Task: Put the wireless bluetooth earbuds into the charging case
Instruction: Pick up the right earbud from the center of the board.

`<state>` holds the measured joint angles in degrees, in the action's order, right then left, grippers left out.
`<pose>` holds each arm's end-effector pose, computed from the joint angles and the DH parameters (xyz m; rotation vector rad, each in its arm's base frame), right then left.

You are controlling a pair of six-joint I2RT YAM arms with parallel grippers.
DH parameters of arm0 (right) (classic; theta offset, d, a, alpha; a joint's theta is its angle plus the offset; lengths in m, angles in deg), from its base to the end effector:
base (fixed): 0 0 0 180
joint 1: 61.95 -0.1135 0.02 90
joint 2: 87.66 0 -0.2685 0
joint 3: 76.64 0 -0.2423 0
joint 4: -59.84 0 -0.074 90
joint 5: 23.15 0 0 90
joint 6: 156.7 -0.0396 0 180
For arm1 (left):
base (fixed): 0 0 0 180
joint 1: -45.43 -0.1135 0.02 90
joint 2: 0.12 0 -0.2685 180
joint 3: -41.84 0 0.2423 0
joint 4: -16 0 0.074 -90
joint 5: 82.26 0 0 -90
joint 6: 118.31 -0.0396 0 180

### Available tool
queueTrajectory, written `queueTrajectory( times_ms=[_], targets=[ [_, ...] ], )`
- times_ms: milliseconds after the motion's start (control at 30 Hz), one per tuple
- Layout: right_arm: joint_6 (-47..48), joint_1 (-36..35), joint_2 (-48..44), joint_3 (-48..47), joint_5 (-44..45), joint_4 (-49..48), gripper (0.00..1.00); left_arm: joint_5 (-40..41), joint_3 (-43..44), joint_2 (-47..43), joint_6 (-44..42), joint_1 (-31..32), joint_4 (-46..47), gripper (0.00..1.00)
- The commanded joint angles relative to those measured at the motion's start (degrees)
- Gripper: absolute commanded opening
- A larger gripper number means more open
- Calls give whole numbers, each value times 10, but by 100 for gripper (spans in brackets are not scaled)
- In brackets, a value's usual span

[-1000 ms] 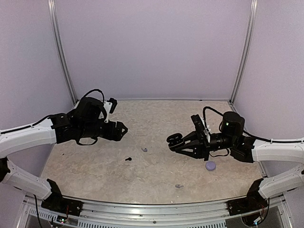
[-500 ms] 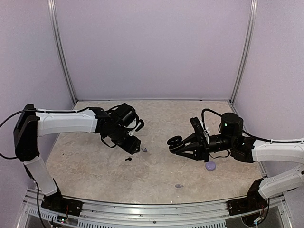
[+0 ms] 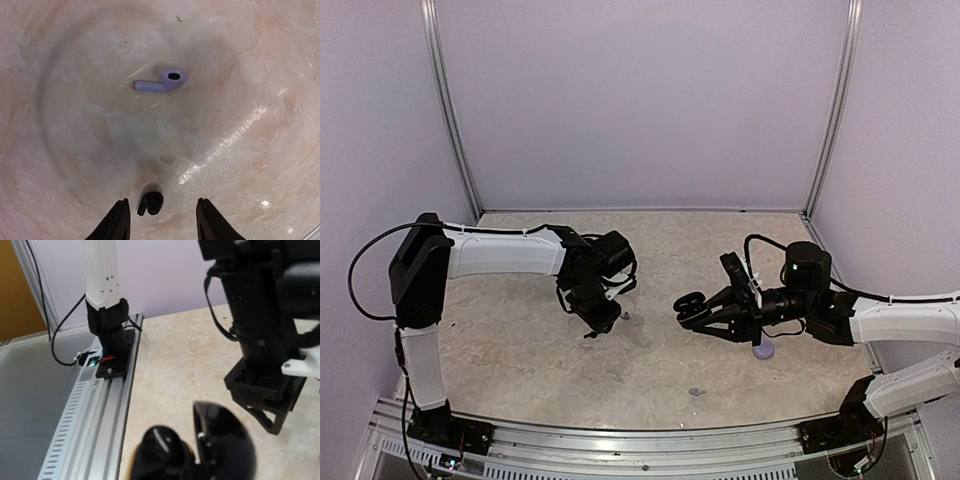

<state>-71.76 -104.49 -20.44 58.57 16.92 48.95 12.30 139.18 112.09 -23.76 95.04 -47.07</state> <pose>0.1545 0.1829 0.2487 -1.2144 1.4704 1.3467 0.2482 -0.2869 0.1889 1.1067 2.6999 -0.0369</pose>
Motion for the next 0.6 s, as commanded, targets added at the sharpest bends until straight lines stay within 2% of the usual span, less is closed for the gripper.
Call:
queueTrajectory(
  times_ms=[0, 333, 567],
  targets=[
    [-8, 7, -4, 7, -18, -22, 0, 13, 24, 25, -16, 2, -29, 45],
    [-15, 6, -4, 14, -23, -33, 0, 27, 29, 56, -27, -1, -43, 40],
    [-13, 6, -7, 17, -22, -32, 0, 12, 11, 59, -27, -5, -50, 32]
  ],
)
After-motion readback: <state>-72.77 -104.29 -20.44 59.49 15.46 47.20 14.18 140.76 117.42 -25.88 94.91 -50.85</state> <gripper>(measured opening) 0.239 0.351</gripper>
